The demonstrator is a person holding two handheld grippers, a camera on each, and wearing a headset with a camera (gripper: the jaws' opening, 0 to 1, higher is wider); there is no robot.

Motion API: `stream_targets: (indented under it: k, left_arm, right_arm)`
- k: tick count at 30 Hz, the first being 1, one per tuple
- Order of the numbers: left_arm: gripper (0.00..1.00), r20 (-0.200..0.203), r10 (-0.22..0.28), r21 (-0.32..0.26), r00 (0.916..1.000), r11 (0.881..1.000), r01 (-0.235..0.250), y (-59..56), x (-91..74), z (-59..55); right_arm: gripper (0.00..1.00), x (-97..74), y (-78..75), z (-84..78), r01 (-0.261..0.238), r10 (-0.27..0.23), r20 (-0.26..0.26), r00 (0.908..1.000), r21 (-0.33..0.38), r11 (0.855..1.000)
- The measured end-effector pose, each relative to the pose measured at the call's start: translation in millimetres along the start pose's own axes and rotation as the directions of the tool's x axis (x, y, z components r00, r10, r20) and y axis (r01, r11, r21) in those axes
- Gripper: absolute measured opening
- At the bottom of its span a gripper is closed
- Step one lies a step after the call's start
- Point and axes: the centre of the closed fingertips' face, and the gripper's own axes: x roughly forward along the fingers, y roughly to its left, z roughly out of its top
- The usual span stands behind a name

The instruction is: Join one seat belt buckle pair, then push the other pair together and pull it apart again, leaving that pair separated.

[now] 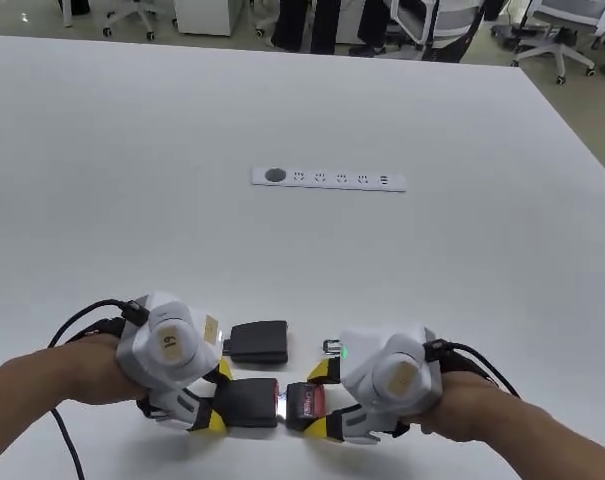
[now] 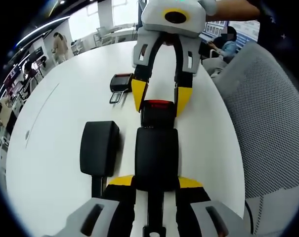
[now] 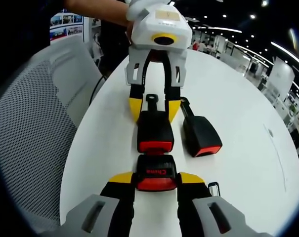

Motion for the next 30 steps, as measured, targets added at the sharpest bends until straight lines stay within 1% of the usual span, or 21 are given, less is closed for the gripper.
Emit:
stream_targets:
  k: [2, 4, 7, 9, 11, 16, 17, 20, 22, 25, 26, 27, 28, 29, 30]
  left_arm:
    - [0.31, 0.014, 0.000, -0.008, 0.9999, 1.000, 0.000, 0.5, 0.0, -1.2]
    - [0.32, 0.015, 0.001, -0.016, 0.9999, 1.000, -0.001, 0.2, 0.3, -0.5]
    - [0.32, 0.016, 0.001, -0.007, 0.9999, 1.000, -0.001, 0.6, 0.5, -1.1]
    - [0.33, 0.016, 0.004, -0.012, 0.9999, 1.000, -0.004, 0.7, 0.1, -1.3]
    - [0.34, 0.018, 0.012, -0.029, 0.9998, 1.000, -0.011, 1.0, -0.5, -2.1]
    - [0.37, 0.017, 0.031, -0.047, 0.9994, 0.998, -0.030, 0.2, -3.7, -4.6]
    - [0.38, 0.024, 0.038, -0.056, 0.9990, 0.998, -0.037, 0.3, -5.1, -4.8]
    - [0.41, 0.024, 0.051, -0.068, 0.9984, 0.996, -0.049, -1.3, -7.5, -4.8]
    - [0.43, 0.029, 0.056, -0.069, 0.9980, 0.996, -0.054, -3.3, -10.5, -2.5]
    - [0.45, 0.040, 0.064, -0.084, 0.9972, 0.995, -0.061, -4.7, -16.1, 2.2]
    - [0.45, 0.039, 0.069, -0.088, 0.9969, 0.994, -0.065, -3.1, -13.5, -1.0]
    - [0.46, 0.039, 0.072, -0.090, 0.9966, 0.994, -0.069, -2.5, -14.4, -1.2]
    - [0.46, 0.040, 0.076, -0.091, 0.9963, 0.993, -0.072, 0.6, -16.2, -4.0]
    - [0.46, 0.041, 0.080, -0.093, 0.9960, 0.993, -0.076, 2.0, -18.1, -4.0]
    - [0.47, 0.042, 0.081, -0.095, 0.9958, 0.993, -0.077, 2.0, -21.8, -1.1]
  right_arm:
    - [0.29, -0.4, -1.3, -0.9, 0.001, -0.001, 0.010, 0.9999, 0.006, 1.000]
    - [0.30, 0.1, -0.9, 0.0, 0.000, 0.000, 0.008, 1.0000, 0.011, 1.000]
    - [0.31, 0.2, -2.9, -1.0, 0.006, -0.006, 0.006, 1.0000, 0.012, 1.000]
    - [0.31, -0.5, -1.4, -1.2, 0.011, -0.011, -0.001, 0.9999, -0.009, 1.000]
    - [0.31, -0.8, -0.9, -2.1, 0.010, -0.010, -0.008, 0.9999, -0.026, 1.000]
    - [0.35, -2.4, 2.0, -1.8, 0.003, -0.003, -0.012, 0.9999, -0.017, 1.000]
    - [0.36, -3.8, 3.4, -1.3, 0.002, -0.002, -0.014, 0.9999, -0.015, 1.000]
    - [0.37, -7.7, 4.1, 1.0, 0.011, -0.011, -0.012, 0.9999, -0.017, 1.000]
    - [0.40, -6.8, 3.3, 0.3, 0.013, -0.014, -0.012, 0.9998, -0.012, 1.000]
    - [0.42, -10.3, 3.3, 1.5, 0.016, -0.016, -0.010, 0.9998, -0.013, 1.000]
    - [0.43, -11.3, 2.4, 1.8, 0.019, -0.019, -0.010, 0.9998, -0.013, 1.000]
    - [0.44, -13.8, 2.2, 3.4, 0.022, -0.022, -0.009, 0.9997, -0.013, 1.000]
    - [0.45, -16.8, 1.0, 4.8, 0.026, -0.026, -0.008, 0.9996, -0.011, 1.000]
    - [0.46, -19.7, 0.0, 6.0, 0.028, -0.028, -0.007, 0.9996, -0.011, 1.000]
    - [0.46, -22.4, -2.0, 6.5, 0.033, -0.033, -0.007, 0.9994, -0.012, 0.999]
